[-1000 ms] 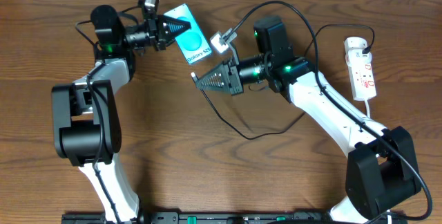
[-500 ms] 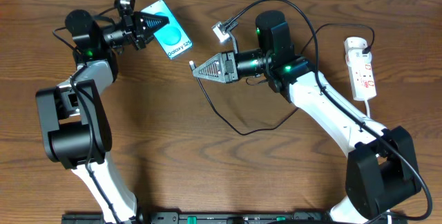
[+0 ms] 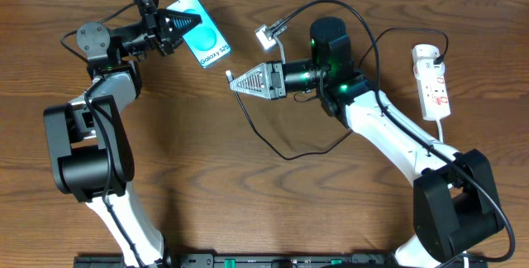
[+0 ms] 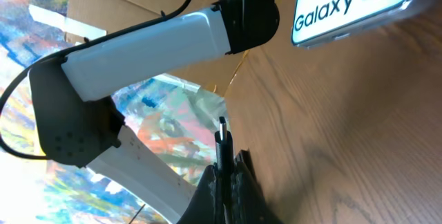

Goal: Plug charger to phone and switch on socket

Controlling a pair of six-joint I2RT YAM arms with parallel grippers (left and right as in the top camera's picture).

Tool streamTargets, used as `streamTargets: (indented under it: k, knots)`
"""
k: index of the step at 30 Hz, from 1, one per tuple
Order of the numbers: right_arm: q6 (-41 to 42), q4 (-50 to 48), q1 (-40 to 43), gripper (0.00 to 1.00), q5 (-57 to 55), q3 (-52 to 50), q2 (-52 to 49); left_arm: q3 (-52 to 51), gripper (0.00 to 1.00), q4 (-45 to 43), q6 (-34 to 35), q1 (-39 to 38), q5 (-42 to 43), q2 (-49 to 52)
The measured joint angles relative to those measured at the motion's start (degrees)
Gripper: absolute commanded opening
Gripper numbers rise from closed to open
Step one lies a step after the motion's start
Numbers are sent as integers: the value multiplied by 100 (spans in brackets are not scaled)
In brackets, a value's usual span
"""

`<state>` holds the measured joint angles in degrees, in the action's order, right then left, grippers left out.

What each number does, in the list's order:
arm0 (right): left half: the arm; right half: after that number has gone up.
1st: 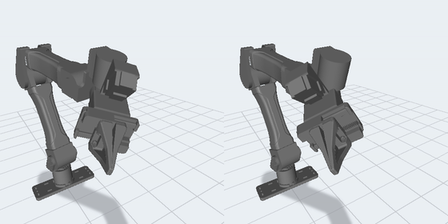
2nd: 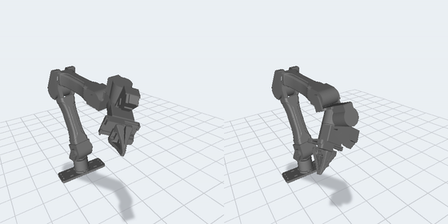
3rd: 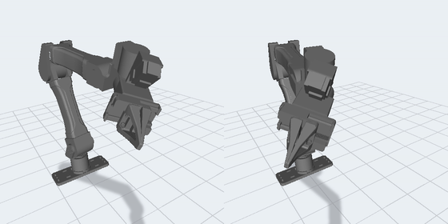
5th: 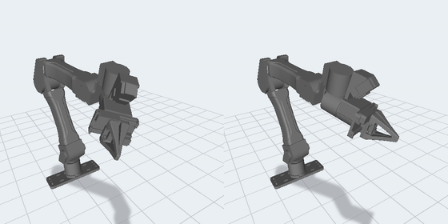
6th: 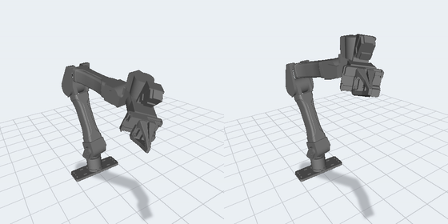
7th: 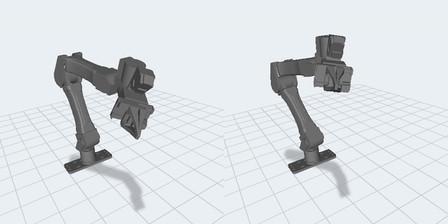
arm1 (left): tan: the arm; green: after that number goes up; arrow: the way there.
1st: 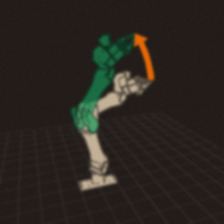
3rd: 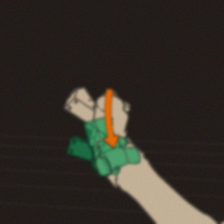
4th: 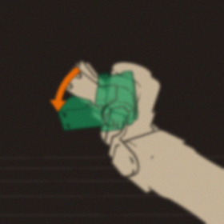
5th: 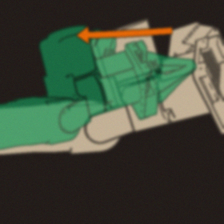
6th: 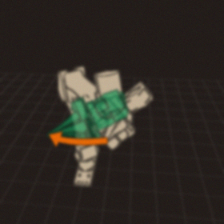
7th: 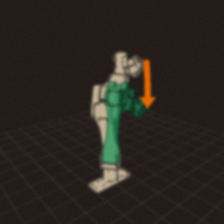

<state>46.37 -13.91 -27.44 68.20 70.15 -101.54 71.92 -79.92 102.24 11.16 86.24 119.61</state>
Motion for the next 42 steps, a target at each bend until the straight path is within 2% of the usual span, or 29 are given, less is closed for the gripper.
streamTargets:
  k: [8, 19, 32, 42]
  knots:
    - [203, -249, 0, 1, 155, -258, -463, -2, 8, -4, 133, 0, -20, 2]
    - [798, -1952, 39, 1, 153, -337, -772, -2, 7, -79, 149, 0, -63, 0]
    - [1003, -1906, -13, 1, 415, -337, -772, -2, 8, -92, 149, 0, 278, 2]
    - [802, -1381, -109, 1, 492, -337, -772, -2, 7, -92, 149, -90, 367, 0]
